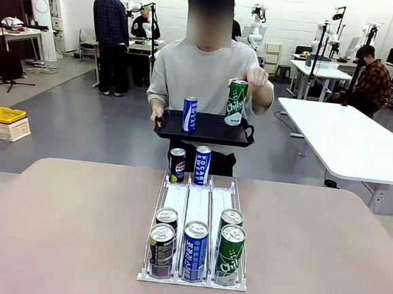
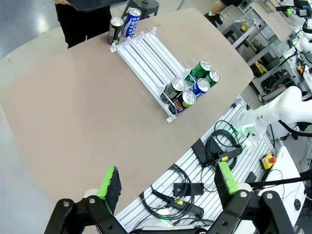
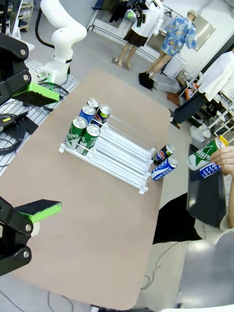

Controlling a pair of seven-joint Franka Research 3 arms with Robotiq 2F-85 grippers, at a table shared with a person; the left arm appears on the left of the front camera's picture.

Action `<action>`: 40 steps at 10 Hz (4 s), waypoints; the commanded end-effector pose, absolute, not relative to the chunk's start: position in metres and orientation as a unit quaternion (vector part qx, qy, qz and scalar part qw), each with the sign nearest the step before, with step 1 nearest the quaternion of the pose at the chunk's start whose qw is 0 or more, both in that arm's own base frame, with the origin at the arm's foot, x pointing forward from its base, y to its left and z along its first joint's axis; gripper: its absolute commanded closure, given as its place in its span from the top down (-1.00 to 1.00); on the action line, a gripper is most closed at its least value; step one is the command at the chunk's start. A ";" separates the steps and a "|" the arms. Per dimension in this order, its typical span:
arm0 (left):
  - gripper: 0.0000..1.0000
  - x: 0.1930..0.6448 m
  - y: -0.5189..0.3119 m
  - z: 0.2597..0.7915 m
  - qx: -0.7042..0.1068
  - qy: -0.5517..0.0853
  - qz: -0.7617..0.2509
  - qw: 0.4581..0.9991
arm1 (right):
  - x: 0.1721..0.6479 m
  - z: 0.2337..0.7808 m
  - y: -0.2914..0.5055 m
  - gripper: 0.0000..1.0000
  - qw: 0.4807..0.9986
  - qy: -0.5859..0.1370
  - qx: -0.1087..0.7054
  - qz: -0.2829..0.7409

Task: Retrieve and hand over the desired beverage to the person.
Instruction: Pick up another can of the same type that the person held from the Automatic Can Dispenser.

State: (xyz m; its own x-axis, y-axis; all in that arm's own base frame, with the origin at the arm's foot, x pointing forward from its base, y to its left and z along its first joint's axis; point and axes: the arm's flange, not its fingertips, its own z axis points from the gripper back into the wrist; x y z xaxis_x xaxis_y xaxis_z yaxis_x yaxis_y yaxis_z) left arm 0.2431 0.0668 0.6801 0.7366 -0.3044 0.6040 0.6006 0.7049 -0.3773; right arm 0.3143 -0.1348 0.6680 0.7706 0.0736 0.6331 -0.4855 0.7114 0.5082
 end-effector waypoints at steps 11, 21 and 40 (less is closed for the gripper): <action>1.00 0.244 0.067 0.681 -0.286 -0.264 -0.256 0.885 | 0.316 0.668 -0.134 1.00 0.866 -0.307 0.359 0.167; 1.00 0.244 0.067 0.681 -0.286 -0.264 -0.256 0.885 | 0.338 0.678 -0.060 1.00 0.908 -0.201 0.310 0.196; 1.00 0.244 0.067 0.681 -0.286 -0.264 -0.256 0.885 | 0.347 0.537 0.234 1.00 0.994 -0.062 0.089 0.013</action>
